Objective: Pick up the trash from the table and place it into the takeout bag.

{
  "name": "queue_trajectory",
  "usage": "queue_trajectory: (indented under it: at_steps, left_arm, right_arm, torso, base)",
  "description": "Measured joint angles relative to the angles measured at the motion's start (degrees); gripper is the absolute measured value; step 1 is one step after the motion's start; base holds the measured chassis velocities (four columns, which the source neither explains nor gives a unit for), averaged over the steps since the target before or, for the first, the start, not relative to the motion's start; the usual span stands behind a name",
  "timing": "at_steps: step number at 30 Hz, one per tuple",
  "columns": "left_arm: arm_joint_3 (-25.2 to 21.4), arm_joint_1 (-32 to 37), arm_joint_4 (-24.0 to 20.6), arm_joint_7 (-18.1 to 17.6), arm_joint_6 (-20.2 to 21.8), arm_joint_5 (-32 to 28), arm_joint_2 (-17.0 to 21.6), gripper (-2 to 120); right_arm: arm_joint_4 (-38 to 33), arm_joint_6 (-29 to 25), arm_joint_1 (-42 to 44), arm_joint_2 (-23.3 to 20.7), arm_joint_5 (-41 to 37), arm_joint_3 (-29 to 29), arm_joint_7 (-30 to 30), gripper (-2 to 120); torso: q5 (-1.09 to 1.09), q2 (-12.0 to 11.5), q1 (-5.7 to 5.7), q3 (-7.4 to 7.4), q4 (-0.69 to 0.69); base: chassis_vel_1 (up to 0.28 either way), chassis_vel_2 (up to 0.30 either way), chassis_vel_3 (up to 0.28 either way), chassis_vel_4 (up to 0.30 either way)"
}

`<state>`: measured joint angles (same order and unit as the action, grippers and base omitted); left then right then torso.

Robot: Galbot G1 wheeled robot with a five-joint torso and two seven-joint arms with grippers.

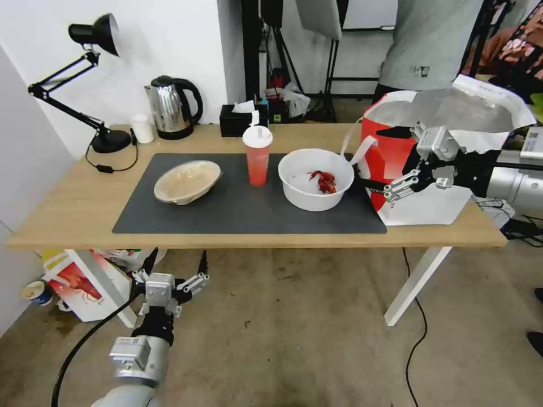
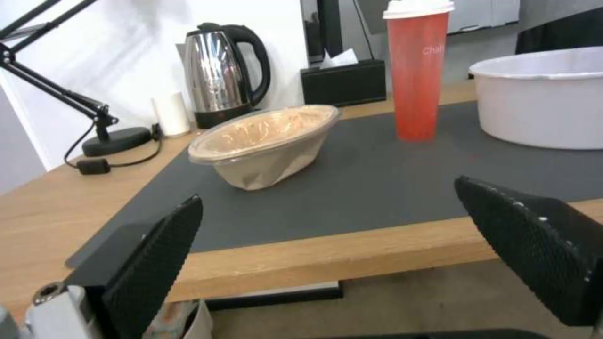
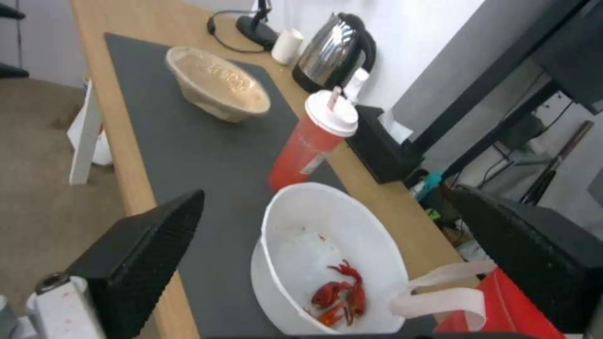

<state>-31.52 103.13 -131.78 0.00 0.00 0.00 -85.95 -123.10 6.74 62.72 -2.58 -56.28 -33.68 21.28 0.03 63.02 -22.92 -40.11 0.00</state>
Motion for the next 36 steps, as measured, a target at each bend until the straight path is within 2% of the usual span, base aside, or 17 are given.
queue_trajectory:
  at_steps: [2, 5, 6, 13, 15, 18, 21, 22, 24, 26, 28, 29, 32, 33, 36]
  left_arm:
    - [0.0, 0.0, 0.0, 0.0, 0.0, 0.0, 0.0, 100]
    - [0.0, 0.0, 0.0, 0.0, 0.0, 0.0, 0.0, 100]
    - [0.0, 0.0, 0.0, 0.0, 0.0, 0.0, 0.0, 100]
    - [0.0, 0.0, 0.0, 0.0, 0.0, 0.0, 0.0, 100]
    - [0.0, 0.0, 0.0, 0.0, 0.0, 0.0, 0.0, 100]
    - [0.0, 0.0, 0.0, 0.0, 0.0, 0.0, 0.0, 100]
    - [0.01, 0.01, 0.0, 0.0, 0.0, 0.0, 0.0, 100]
    - [-0.03, 0.0, 0.0, -0.01, 0.0, 0.0, 0.01, 100]
    - [0.0, 0.01, 0.0, 0.0, 0.0, 0.0, 0.0, 100]
    - [0.0, 0.0, 0.0, 0.0, 0.0, 0.0, 0.0, 100]
    - [0.0, 0.0, 0.0, 0.0, 0.0, 0.0, 0.0, 100]
    - [0.0, 0.0, 0.0, 0.0, 0.0, 0.0, 0.0, 100]
    - [-0.01, 0.0, 0.0, 0.0, 0.0, 0.0, 0.0, 100]
    - [0.0, 0.0, 0.0, 0.0, 0.0, 0.0, 0.0, 100]
    - [0.0, 0.0, 0.0, 0.0, 0.0, 0.0, 0.0, 100]
  right_arm:
    - [0.48, 0.08, 1.46, -1.35, -0.05, -1.27, 0.22, 100]
    - [2.36, 0.41, 7.64, -6.65, -0.24, -6.53, 0.97, 100]
    - [2.36, 0.41, 7.64, -6.65, -0.24, -6.53, 0.97, 100]
    - [5.89, 1.0, 19.25, -16.54, -0.64, -16.26, 2.33, 100]
    - [6.32, 1.09, 20.71, -17.78, -0.68, -17.51, 2.52, 100]
    - [8.26, 1.39, 26.99, -23.18, -0.88, -22.87, 3.3, 100]
    - [8.71, 1.44, 29.38, -25.28, -1.15, -24.33, 3.67, 100]
    - [9.35, 1.42, 29.88, -26.42, -1.67, -24.96, 4.15, 100]
    - [10.02, 1.3, 30.33, -27.8, -2.33, -25.92, 4.72, 100]
    - [11.52, 0.95, 31.28, -31.01, -3.95, -27.84, 6.12, 100]
    - [13.31, 0.51, 32.44, -34.71, -5.84, -29.76, 7.76, 100]
    - [13.31, 0.51, 32.44, -34.71, -5.84, -29.76, 7.76, 100]
    - [15.48, -0.07, 33.91, -39.31, -8.15, -32.48, 9.77, 100]
    - [16.71, -0.39, 34.77, -41.89, -9.43, -33.83, 10.9, 100]
    - [17.83, -0.67, 35.58, -44.3, -10.64, -35.22, 11.94, 100]
  torso:
    - [-0.02, 0.0, 0.01, 0.0, 0.0]
    - [-0.04, 0.0, 0.0, 0.0, 0.0]
    - [-0.04, 0.0, 0.0, 0.0, 0.0]
    - [-0.04, 0.0, 0.0, 0.0, 0.0]
    - [-0.04, 0.0, 0.0, 0.0, 0.0]
    - [-0.03, 0.0, 0.0, 0.0, 0.0]
    - [-0.06, -0.01, 0.0, -0.01, 0.05]
    - [0.05, -0.01, -0.01, -0.01, 0.0]
    - [0.02, 0.0, 0.0, 0.0, 0.0]
    - [-0.06, 0.0, 0.01, 0.01, -0.03]
    - [-0.05, 0.0, 0.01, 0.0, 0.01]
    - [-0.05, 0.0, 0.01, 0.0, 0.01]
    - [-0.04, 0.0, 0.01, 0.0, 0.01]
    - [-0.04, 0.0, 0.01, 0.0, 0.01]
    - [-0.04, 0.0, 0.01, 0.0, 0.0]
  base:
    - [0.0, 0.0, 0.0, 0.0]
    - [0.0, 0.0, 0.0, 0.0]
    - [0.0, 0.0, 0.0, 0.0]
    - [0.0, 0.0, 0.0, 0.0]
    - [0.0, 0.0, 0.0, 0.0]
    - [0.0, 0.0, 0.0, 0.0]
    - [0.0, 0.0, 0.0, 0.0]
    - [0.0, 0.0, 0.0, 0.0]
    - [0.0, 0.0, 0.0, 0.0]
    - [0.0, 0.0, 0.0, 0.0]
    - [0.0, 0.0, 0.0, 0.0]
    - [0.0, 0.0, 0.0, 0.0]
    - [0.0, 0.0, 0.0, 0.0]
    - [0.0, 0.0, 0.0, 0.0]
    - [0.0, 0.0, 0.0, 0.0]
